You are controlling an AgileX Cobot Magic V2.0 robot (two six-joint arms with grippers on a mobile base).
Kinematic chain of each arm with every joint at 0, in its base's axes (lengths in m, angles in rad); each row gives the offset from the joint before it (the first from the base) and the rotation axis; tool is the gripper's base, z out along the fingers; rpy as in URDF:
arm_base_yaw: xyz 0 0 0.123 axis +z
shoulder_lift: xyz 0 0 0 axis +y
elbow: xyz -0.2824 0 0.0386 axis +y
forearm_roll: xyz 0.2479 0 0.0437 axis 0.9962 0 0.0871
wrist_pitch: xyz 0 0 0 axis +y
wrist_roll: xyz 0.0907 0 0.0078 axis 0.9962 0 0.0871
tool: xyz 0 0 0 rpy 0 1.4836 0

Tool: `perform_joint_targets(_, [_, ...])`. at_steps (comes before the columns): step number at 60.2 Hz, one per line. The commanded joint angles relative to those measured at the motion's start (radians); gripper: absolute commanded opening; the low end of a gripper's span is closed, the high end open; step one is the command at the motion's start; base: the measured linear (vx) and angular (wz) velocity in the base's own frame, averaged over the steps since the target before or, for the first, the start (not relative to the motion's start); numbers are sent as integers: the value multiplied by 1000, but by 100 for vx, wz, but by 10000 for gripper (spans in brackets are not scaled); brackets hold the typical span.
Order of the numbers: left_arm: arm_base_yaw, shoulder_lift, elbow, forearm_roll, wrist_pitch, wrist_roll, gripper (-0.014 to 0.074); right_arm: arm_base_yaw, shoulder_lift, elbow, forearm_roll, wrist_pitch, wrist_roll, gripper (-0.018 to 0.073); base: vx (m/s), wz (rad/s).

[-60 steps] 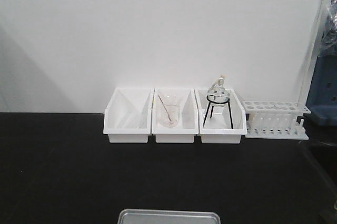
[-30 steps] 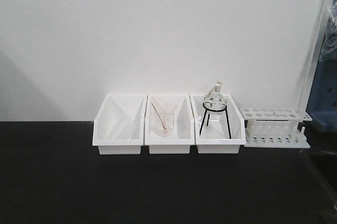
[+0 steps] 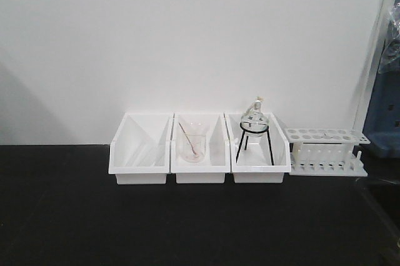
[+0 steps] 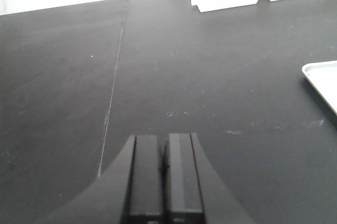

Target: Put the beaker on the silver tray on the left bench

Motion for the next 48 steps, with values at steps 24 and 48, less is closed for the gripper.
perform_joint_targets(24, [-7,-7,20,-3,-75,-2,1,-3,186,-32,-30,-271,99,-11,0,0])
perform_joint_targets(48, [-7,-7,20,-3,-75,-2,1,-3,986,-218,43,-816,-114,-11,0,0])
